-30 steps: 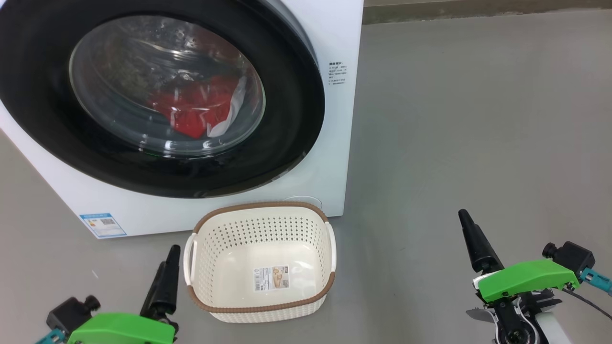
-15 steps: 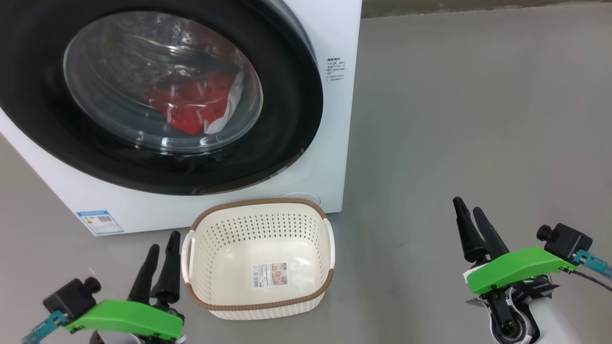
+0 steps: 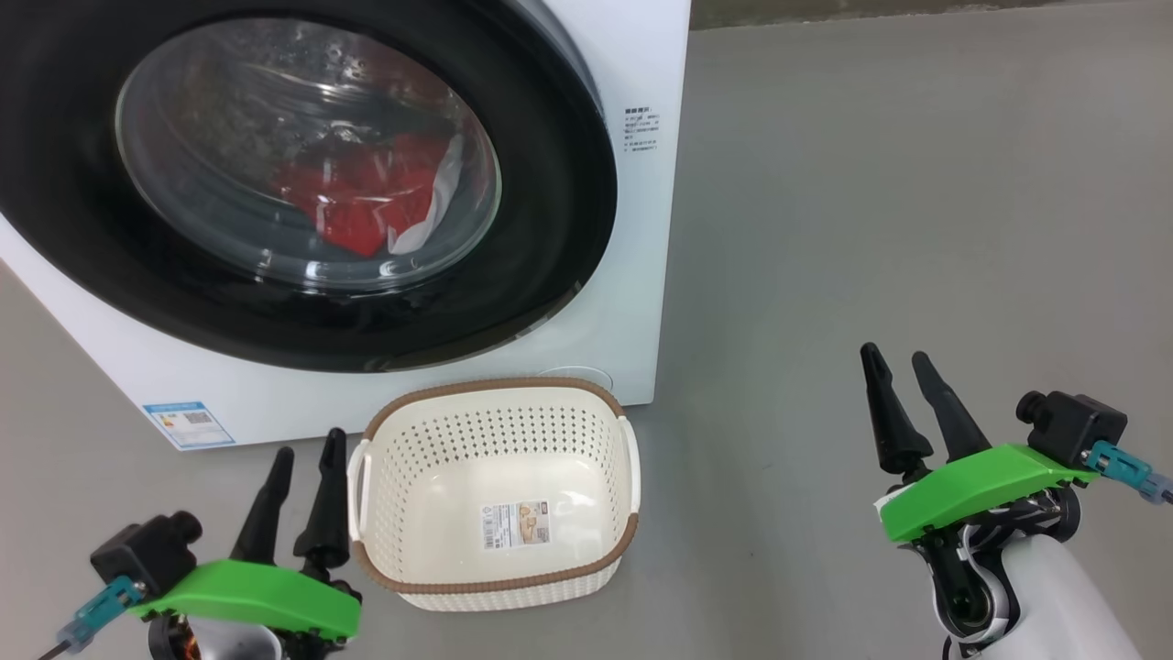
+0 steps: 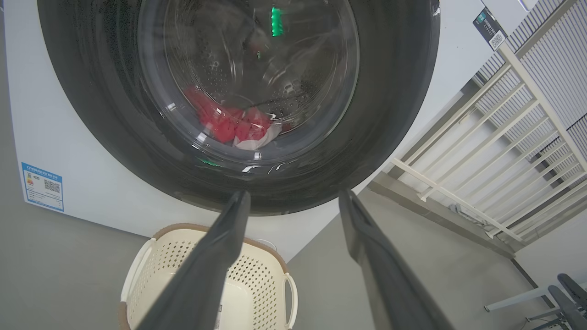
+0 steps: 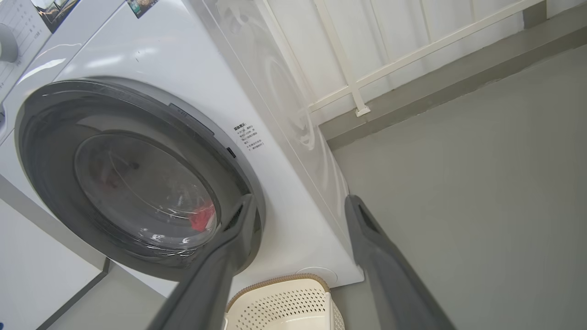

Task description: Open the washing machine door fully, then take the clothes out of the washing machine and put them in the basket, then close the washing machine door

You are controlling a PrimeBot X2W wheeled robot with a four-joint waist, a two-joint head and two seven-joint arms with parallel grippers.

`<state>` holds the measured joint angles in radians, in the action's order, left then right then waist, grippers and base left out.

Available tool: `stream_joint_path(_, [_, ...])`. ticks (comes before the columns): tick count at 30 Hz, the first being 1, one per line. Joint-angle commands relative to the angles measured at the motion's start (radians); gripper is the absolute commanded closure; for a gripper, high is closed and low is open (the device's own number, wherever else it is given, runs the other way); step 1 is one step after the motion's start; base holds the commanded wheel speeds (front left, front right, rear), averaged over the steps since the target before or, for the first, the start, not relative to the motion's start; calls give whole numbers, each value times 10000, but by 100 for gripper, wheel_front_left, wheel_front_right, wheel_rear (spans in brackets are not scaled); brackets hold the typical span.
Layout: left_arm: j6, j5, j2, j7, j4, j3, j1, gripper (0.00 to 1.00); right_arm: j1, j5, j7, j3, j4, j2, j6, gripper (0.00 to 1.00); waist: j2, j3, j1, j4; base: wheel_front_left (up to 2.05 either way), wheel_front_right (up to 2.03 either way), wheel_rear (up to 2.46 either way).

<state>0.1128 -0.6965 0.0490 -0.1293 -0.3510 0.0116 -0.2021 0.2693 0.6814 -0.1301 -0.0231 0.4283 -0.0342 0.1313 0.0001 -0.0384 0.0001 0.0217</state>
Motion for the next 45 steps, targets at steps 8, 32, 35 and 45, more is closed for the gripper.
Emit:
stream_joint_path(8, [-29,1263,104,-366,307,-284,-664,0,683,-1216,-357,-308,-257,-92,-4,0,-1,17,0,-42,0,0,0])
stream_joint_path(32, [24,4104,99,-1041,-50,-228,-1301,0,1537,-3920,-1033,-787,360,-140,-5,0,-1,-140,0,-6,0,0,0])
stream_joint_path(35, [40,4554,117,-1157,-88,-245,-1439,0,1703,-4356,-1149,-839,440,-148,-5,0,-1,-190,0,3,0,0,0])
stream_joint_path(45, [68,5196,102,-1324,-113,-184,-1514,0,1895,-4856,-1317,-919,557,-160,-6,0,-1,-180,0,20,0,0,0])
